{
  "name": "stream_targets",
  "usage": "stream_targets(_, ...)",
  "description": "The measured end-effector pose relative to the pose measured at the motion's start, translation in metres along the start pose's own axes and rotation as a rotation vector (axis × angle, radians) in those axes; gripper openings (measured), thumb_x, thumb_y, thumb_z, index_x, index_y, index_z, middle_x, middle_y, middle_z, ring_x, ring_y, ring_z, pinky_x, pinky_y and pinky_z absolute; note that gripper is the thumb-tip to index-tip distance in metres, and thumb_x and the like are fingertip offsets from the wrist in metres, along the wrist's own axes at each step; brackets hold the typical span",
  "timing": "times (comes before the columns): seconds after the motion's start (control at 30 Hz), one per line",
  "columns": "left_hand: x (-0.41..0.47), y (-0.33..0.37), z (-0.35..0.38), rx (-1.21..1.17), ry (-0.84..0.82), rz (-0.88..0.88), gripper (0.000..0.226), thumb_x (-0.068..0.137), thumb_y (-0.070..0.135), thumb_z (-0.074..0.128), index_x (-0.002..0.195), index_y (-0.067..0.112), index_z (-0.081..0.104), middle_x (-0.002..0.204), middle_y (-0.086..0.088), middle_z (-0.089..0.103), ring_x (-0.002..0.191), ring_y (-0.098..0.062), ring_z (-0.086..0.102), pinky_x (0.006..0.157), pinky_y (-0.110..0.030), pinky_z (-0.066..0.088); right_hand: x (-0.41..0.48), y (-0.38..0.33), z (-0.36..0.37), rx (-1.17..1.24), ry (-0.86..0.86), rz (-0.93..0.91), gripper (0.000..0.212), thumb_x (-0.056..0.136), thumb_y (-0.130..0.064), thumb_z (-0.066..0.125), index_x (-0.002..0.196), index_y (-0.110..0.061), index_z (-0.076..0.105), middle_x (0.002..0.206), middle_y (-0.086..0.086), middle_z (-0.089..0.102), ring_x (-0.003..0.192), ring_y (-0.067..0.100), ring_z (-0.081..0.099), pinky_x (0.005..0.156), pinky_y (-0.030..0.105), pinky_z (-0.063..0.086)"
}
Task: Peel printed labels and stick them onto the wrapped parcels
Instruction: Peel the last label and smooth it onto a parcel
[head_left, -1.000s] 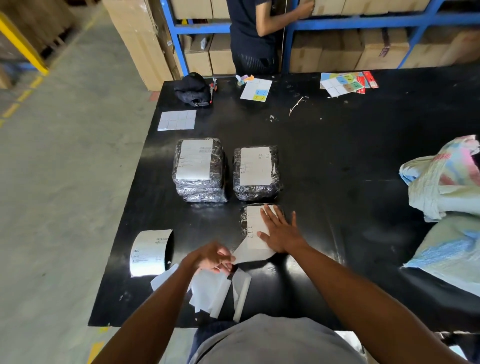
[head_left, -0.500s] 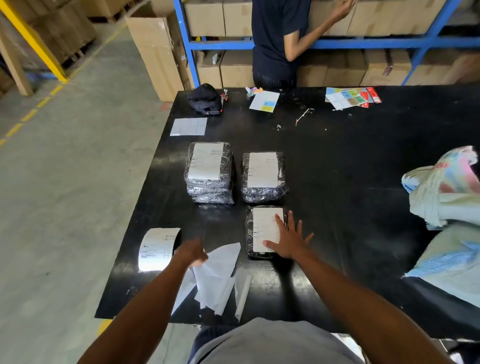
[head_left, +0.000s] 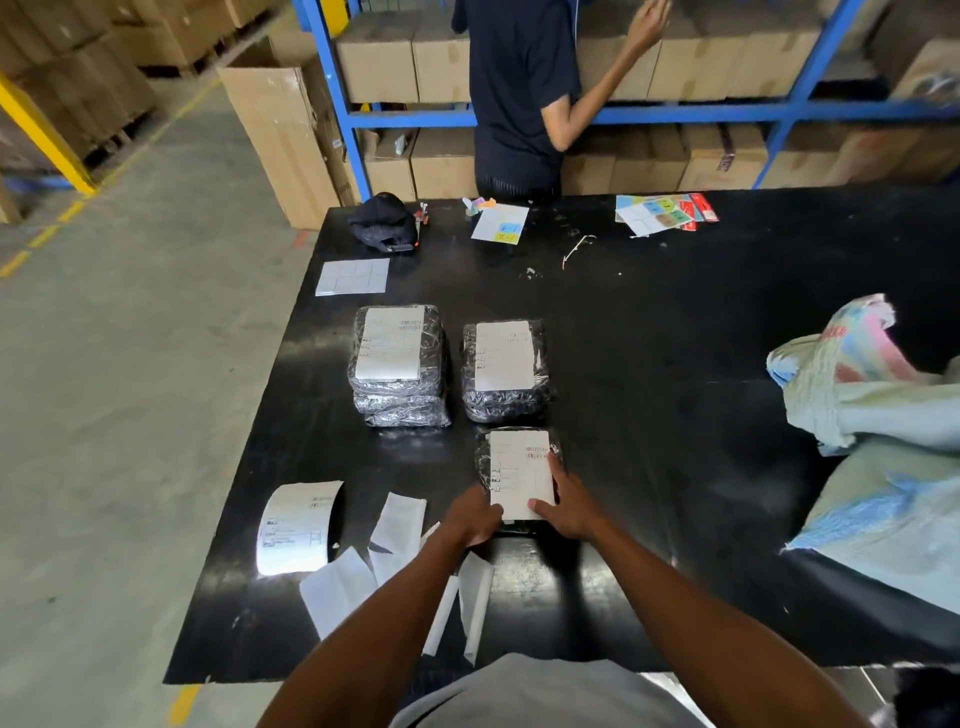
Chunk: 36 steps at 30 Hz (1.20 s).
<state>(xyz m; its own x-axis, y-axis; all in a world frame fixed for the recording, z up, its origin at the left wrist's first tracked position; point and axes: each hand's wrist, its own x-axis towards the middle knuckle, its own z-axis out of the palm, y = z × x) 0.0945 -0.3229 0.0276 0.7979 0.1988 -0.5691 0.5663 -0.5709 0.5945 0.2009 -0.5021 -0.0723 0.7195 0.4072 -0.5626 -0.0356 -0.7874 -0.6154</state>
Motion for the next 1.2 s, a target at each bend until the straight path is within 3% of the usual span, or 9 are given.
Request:
stream_targets(0.1,-0.008,-0.001,0.002,-0.082,0.043,0.035,0.043,0.091,0.012,0.051,0.133,0.016,0.059,0.132,-0.005,0.065,0.119,-0.028,0.061,0.099,-0.029,0.047,0.004,0.021,0.004,0.018,0.032,-0.055,0.108,0.070,-0.063,0.061,0.160,-0.041,0.007,0.156,0.005,0.047,0.138,0.028,0.052,0.112,0.046,0.045)
stream_targets(0.27,-0.022,-0.004,-0.014,-0.159,0.169,0.154,0.041,0.093,0.015,0.050,0.130,0.026,0.061,0.121,0.006,0.071,0.105,-0.015,0.068,0.094,-0.028,0.052,-0.091,-0.059,-0.035,0.017,0.197,-0.137,0.077,0.096,-0.034,0.067,0.161,-0.025,0.027,0.155,-0.003,0.049,0.141,0.022,0.048,0.113,0.032,0.038)
stream_targets(0.37,-0.025,0.005,-0.034,-0.191,0.203,0.224,0.036,0.096,0.021,0.052,0.131,0.024,0.062,0.114,0.000,0.074,0.098,-0.017,0.071,0.094,-0.034,0.056,-0.106,-0.081,-0.060,-0.031,0.293,-0.209,0.068,0.100,-0.037,0.061,0.160,-0.027,0.030,0.158,-0.002,0.046,0.143,0.023,0.046,0.114,0.035,0.037)
stream_targets(0.47,-0.021,0.024,-0.056,-0.240,0.233,0.256,0.047,0.099,0.011,0.050,0.146,0.012,0.048,0.122,-0.006,0.070,0.099,-0.018,0.070,0.092,-0.032,0.056,-0.098,-0.105,-0.087,-0.078,0.381,-0.251,0.066,0.099,-0.040,0.061,0.158,-0.026,0.035,0.157,-0.001,0.048,0.141,0.023,0.049,0.112,0.039,0.042)
stream_targets(0.57,-0.010,0.046,-0.084,-0.238,0.277,0.278,0.038,0.102,0.007,0.045,0.139,0.006,0.052,0.105,-0.009,0.070,0.073,-0.016,0.060,0.068,-0.030,0.052,-0.079,-0.137,-0.114,-0.123,0.407,-0.264,0.070,0.097,-0.043,0.063,0.158,-0.026,0.034,0.157,-0.001,0.047,0.143,0.025,0.047,0.114,0.041,0.042)
stream_targets(0.93,0.083,0.078,-0.146,-0.251,0.284,0.119,0.026,0.099,0.009,0.041,0.118,0.003,0.057,0.098,-0.021,0.065,0.070,-0.020,0.055,0.067,-0.037,0.050,0.018,-0.195,-0.149,-0.123,0.317,-0.162,0.078,0.096,-0.047,0.065,0.161,-0.029,0.026,0.154,0.009,0.050,0.140,0.036,0.049,0.113,0.049,0.039)
stream_targets(1.0,0.093,0.077,-0.144,-0.244,0.239,0.069,0.031,0.100,0.012,0.041,0.128,0.001,0.052,0.113,-0.025,0.064,0.078,-0.021,0.059,0.073,-0.040,0.053,0.030,-0.195,-0.148,-0.146,0.280,-0.130,0.078,0.096,-0.048,0.064,0.161,-0.030,0.024,0.155,0.009,0.049,0.140,0.036,0.048,0.113,0.049,0.039)
stream_targets(1.1,0.098,0.076,-0.133,-0.207,0.267,0.075,0.053,0.103,0.018,0.041,0.153,0.004,0.030,0.150,-0.019,0.047,0.127,-0.034,0.054,0.110,-0.044,0.043,0.041,-0.193,-0.142,-0.160,0.274,-0.130,0.076,0.099,-0.050,0.058,0.162,-0.030,0.021,0.160,0.005,0.043,0.144,0.034,0.044,0.113,0.048,0.038)
stream_targets(1.2,0.097,0.073,-0.124,-0.278,0.311,0.124,0.054,0.103,0.014,0.045,0.152,0.001,0.028,0.152,-0.017,0.044,0.137,-0.033,0.045,0.114,-0.038,0.035,0.043,-0.190,-0.142,-0.187,0.281,-0.128,0.074,0.099,-0.052,0.055,0.162,-0.031,0.021,0.161,0.005,0.039,0.144,0.032,0.043,0.112,0.048,0.039)
